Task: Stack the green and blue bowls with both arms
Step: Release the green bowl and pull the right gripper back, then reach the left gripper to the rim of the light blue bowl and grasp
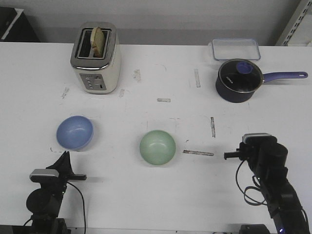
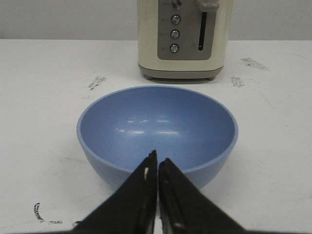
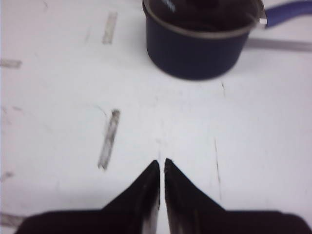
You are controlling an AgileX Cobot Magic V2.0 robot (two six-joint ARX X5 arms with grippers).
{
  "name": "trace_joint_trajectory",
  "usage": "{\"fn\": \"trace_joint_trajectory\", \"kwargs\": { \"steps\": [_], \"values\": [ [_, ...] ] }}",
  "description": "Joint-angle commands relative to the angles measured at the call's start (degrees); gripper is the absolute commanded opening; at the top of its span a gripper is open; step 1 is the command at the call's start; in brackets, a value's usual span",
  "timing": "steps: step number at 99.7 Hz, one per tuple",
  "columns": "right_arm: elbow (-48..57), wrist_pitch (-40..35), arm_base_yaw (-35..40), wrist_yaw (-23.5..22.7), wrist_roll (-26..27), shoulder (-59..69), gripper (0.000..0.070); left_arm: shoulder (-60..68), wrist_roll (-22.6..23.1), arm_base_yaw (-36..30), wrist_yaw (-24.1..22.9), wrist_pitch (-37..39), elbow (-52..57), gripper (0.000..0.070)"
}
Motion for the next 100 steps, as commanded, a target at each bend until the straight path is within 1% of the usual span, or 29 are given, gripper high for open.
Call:
{"fn": "trace_joint_trajectory", "kwargs": {
  "steps": [1, 7, 19, 32, 42, 50, 72, 76, 87, 94, 100],
  "values": [
    [-2.6, 2.6, 0.1, -0.8, -0.8, -1.8, 0.0005, -0.1, -1.0, 0.0, 0.0, 2.3, -1.0, 0.0002],
    [-4.9, 4.1, 0.1, -1.5, -0.8, -3.6, 0.0005, -0.1, -1.0, 0.0, 0.0, 4.4, -0.5, 0.0002],
    [-6.1, 4.9, 0.1, -1.6, -0.8, -5.0, 0.0005, 0.0, -3.3, 0.0, 0.0, 7.9, 2.7, 0.0002],
    [-6.1, 5.9, 0.1, -1.6, -0.7, -4.9, 0.0005, 0.9, -3.5, 0.0, -0.2, 7.4, 10.4, 0.0002],
    [-6.1, 6.6, 0.1, -1.6, -0.7, -4.9, 0.0005, 4.7, -3.5, 0.0, -0.2, 6.6, 18.9, 0.0002],
    [-6.1, 6.7, 0.1, -1.6, -0.7, -4.9, 0.0005, 10.4, -3.5, 0.0, -0.2, 2.4, 27.9, 0.0002],
    [-6.1, 6.9, 0.1, -1.6, -0.7, -4.9, 0.0005, 31.4, -2.9, 0.0, -0.2, -15.1, 52.2, 0.0011],
    [-6.1, 6.9, 0.1, -1.6, -0.7, -4.9, 0.0005, 34.8, -2.9, 0.0, -0.2, -17.8, 55.6, 0.0038],
    [-6.1, 6.9, 0.1, -1.6, -0.7, -4.9, 0.0005, 43.2, -2.9, 0.0, -0.2, -23.7, 62.5, 0.0187],
    [-6.1, 6.9, 0.1, -1.6, -0.7, -4.9, 0.0005, 47.4, -3.1, 0.0, -0.2, -25.8, 64.7, 0.0313],
    [-6.1, 7.0, 0.1, -1.6, -0.8, -4.9, 0.0005, 50.2, -4.1, 0.0, -0.2, -26.1, 65.2, 0.0455]
  ]
}}
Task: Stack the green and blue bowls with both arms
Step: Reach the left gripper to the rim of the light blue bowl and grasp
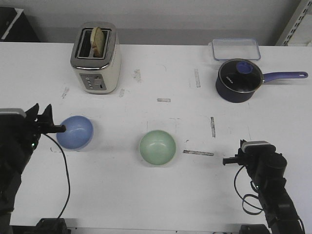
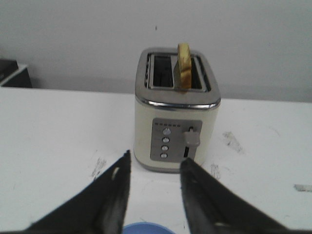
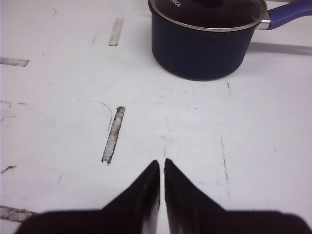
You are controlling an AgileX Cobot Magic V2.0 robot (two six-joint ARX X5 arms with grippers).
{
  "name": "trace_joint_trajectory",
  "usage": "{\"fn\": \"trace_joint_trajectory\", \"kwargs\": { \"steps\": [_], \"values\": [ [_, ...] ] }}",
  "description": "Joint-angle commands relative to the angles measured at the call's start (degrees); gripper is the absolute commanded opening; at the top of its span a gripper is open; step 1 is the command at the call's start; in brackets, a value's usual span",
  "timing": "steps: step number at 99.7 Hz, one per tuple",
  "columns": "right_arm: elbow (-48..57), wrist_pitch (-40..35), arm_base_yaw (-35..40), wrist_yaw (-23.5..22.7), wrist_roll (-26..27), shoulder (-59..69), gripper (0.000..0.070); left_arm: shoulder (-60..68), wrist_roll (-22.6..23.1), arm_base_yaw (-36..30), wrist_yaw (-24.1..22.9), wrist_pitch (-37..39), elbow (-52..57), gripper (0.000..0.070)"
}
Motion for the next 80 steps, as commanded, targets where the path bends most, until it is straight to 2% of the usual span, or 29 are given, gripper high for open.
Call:
{"fn": "trace_joint_trajectory", "kwargs": {
  "steps": [1, 4, 9, 53, 73, 80],
  "values": [
    [0.4, 0.8, 0.1, -0.2, -0.4, 0.3, 0.0005, 3.1, -1.3, 0.0, -0.1, -0.3, 0.8, 0.0478],
    [0.4, 0.9, 0.1, -0.2, -0.4, 0.3, 0.0005, 4.3, -2.1, 0.0, -0.1, -0.5, 0.8, 0.0537],
    [0.4, 0.9, 0.1, -0.2, -0.4, 0.3, 0.0005, 6.2, -2.9, 0.1, -0.1, -1.2, 0.8, 0.0574],
    [0.4, 1.0, 0.1, -0.2, -0.5, 0.3, 0.0005, 24.1, -4.3, 8.0, 0.2, -15.8, 0.8, 0.0566],
    [0.4, 1.0, 0.1, -0.2, -0.5, 0.3, 0.0005, 31.9, -5.8, 10.1, 0.6, -17.6, 0.8, 0.0551],
    [0.4, 0.9, 0.1, -0.2, -0.5, 0.3, 0.0005, 34.2, -6.0, 10.1, 0.8, -17.7, 0.8, 0.0516]
  ]
}}
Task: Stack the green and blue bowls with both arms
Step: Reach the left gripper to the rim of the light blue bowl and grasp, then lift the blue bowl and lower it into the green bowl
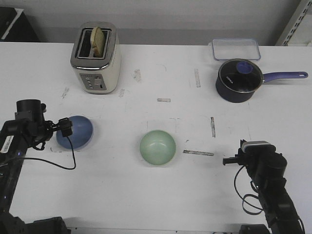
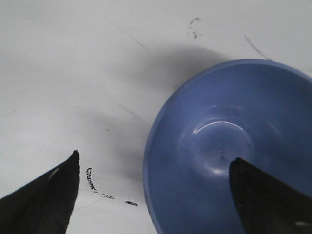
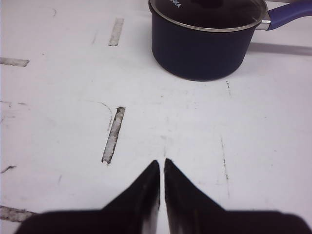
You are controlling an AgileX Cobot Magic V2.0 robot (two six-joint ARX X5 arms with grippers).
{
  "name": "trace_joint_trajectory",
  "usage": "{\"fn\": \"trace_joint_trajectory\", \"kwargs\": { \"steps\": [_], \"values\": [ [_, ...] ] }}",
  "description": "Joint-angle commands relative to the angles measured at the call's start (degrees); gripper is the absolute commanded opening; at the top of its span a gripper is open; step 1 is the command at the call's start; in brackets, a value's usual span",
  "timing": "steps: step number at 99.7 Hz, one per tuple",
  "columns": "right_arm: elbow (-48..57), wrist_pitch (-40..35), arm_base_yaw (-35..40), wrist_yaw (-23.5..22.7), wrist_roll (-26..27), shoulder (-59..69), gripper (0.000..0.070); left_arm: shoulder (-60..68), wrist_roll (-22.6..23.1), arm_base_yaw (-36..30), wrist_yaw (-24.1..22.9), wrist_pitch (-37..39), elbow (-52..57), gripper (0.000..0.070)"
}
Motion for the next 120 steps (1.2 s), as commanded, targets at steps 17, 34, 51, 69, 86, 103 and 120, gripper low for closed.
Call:
{"fn": "trace_joint_trajectory", "kwargs": {
  "steps": [17, 34, 51, 69, 86, 103, 120],
  "values": [
    [0.4, 0.9, 0.1, -0.2, -0.5, 0.3, 0.0005, 6.1, -1.0, 0.2, 0.3, -0.3, 0.9, 0.0471],
    [0.4, 0.9, 0.1, -0.2, -0.5, 0.3, 0.0005, 8.7, -1.0, 0.3, 0.3, -0.3, 0.9, 0.0273],
    [0.4, 0.9, 0.1, -0.2, -0.5, 0.3, 0.0005, 9.0, -1.0, 0.7, 0.3, -0.1, 0.9, 0.0],
    [0.4, 0.9, 0.1, -0.1, -0.5, 0.3, 0.0005, 9.0, -1.0, 0.9, 0.3, -0.1, 0.9, 0.0],
    [0.4, 0.9, 0.1, -0.1, -0.5, 0.3, 0.0005, 8.3, -1.0, 0.8, 0.7, -0.8, 3.4, 0.0],
    [0.4, 0.9, 0.1, -0.1, -0.5, 0.3, 0.0005, 6.4, -2.1, 0.3, 5.6, -2.8, 10.6, 0.0],
    [0.4, 0.9, 0.1, -0.1, -0.5, 0.3, 0.0005, 5.0, -4.1, -2.8, 9.2, -5.9, 19.6, 0.0]
  ]
}}
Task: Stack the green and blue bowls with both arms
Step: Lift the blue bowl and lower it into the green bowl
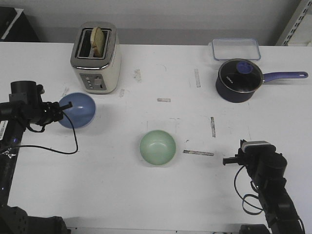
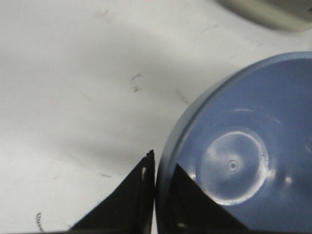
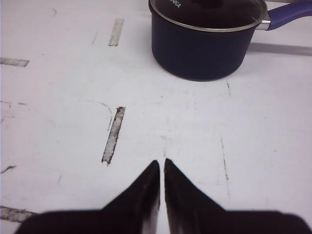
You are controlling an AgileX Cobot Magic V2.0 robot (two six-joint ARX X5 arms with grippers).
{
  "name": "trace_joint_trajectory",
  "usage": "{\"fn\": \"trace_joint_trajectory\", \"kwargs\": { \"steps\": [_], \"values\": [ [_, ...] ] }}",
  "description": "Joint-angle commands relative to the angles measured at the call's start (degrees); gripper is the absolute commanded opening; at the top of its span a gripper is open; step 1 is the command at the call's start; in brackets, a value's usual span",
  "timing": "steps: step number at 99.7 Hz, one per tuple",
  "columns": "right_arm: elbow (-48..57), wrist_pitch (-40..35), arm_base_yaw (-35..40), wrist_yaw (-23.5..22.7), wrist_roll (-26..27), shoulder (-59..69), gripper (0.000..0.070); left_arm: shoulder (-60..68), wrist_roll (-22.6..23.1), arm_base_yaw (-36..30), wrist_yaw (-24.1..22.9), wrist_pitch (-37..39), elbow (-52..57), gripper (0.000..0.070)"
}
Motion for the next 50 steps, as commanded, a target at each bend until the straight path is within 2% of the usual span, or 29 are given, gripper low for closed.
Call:
{"fn": "trace_joint_trajectory", "kwargs": {
  "steps": [1, 17, 50],
  "values": [
    [0.4, 0.9, 0.1, -0.2, -0.5, 0.3, 0.0005, -0.1, -1.8, -1.6, 1.2, -1.0, 3.9, 0.0],
    [0.4, 0.9, 0.1, -0.2, -0.4, 0.3, 0.0005, -0.7, -2.6, -9.0, 1.2, -1.7, 8.5, 0.0],
    [0.4, 0.9, 0.1, -0.2, -0.2, 0.3, 0.0005, 0.3, -2.5, -30.7, 1.2, -1.4, 8.8, 0.0]
  ]
}}
